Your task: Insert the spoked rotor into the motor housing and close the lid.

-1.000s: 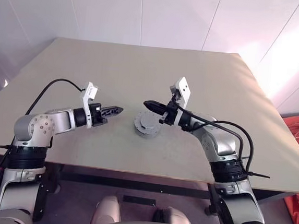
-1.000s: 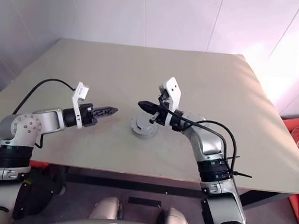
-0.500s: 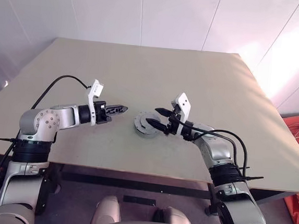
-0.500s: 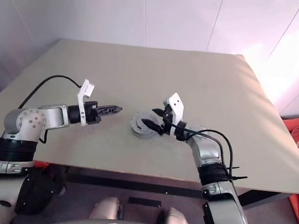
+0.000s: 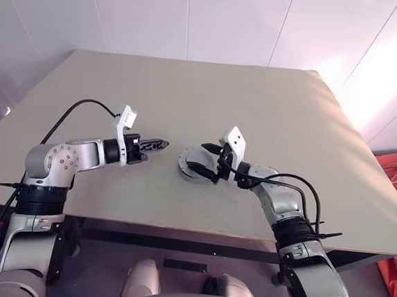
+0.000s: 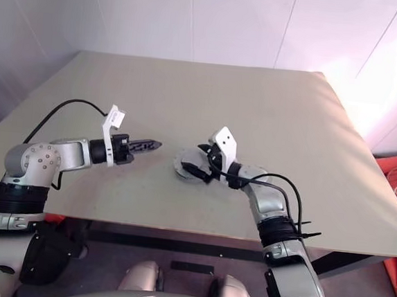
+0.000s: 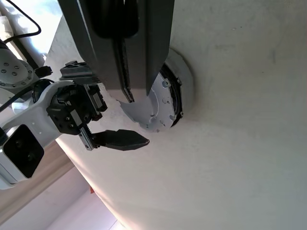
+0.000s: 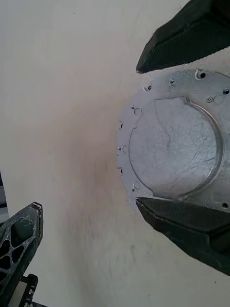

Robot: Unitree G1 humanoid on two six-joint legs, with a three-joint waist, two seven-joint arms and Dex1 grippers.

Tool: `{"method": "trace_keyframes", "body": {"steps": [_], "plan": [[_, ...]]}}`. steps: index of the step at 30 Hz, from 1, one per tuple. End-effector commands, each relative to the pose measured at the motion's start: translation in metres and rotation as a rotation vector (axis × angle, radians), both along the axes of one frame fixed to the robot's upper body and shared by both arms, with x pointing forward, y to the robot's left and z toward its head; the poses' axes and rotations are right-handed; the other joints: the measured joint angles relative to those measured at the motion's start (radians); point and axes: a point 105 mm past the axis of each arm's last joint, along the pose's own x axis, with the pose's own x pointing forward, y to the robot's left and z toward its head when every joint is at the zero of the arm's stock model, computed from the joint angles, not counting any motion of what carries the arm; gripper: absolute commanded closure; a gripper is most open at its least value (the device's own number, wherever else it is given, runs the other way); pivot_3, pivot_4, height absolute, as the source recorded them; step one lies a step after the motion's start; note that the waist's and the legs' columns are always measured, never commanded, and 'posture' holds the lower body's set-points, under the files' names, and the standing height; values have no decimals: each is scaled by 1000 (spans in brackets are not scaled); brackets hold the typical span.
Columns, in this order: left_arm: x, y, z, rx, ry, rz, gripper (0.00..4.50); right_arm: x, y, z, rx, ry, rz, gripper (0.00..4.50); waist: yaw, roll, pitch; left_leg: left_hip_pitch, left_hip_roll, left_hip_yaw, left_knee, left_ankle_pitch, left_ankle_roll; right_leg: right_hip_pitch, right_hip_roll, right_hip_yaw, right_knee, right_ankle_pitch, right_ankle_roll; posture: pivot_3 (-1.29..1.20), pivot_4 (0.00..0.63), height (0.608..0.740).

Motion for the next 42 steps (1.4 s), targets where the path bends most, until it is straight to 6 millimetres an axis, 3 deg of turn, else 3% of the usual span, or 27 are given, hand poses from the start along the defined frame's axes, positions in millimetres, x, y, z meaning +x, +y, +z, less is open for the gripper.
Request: {"method": "trace_keyframes", "body": {"steps": [1, 10, 25, 30, 38, 42], "plan": [[4, 6, 9, 3, -36, 23, 4500, 4, 2, 11, -6, -50, 7, 21, 0, 0, 0, 0, 0, 0, 0, 0, 0, 0, 0, 0, 0, 0, 0, 0, 0, 740], [6, 9, 8, 16, -38, 42, 4500, -4, 6, -6, -53, -14, 39, 21, -1, 0, 0, 1, 0, 0, 0, 0, 1, 1, 0, 0, 0, 0, 0, 0, 0, 740], [5, 12, 8, 21, -36, 55, 4500, -6, 12, -4, -77, -65, 61, 21, -1, 0, 0, 2, 0, 0, 0, 0, 1, 2, 0, 0, 0, 0, 0, 0, 0, 740], [6, 12, 8, 18, -38, 57, 4500, -1, 13, -6, -90, -74, 52, 1391, -3, 0, 0, 3, 0, 0, 0, 0, 1, 2, 0, 0, 0, 0, 0, 0, 0, 740], [0, 15, -5, 144, -107, 42, 4500, 11, 20, 16, -6, -88, 11, 1395, -8, 0, 0, 3, 0, 0, 0, 0, 0, 2, 0, 0, 0, 0, 0, 0, 0, 740], [0, 19, -5, 140, -106, 52, 4500, 10, 23, 16, -17, -96, 23, 1395, -14, 0, 0, 3, 0, 0, 0, 0, 0, 2, 0, 0, 0, 0, 0, 0, 0, 740]]}}
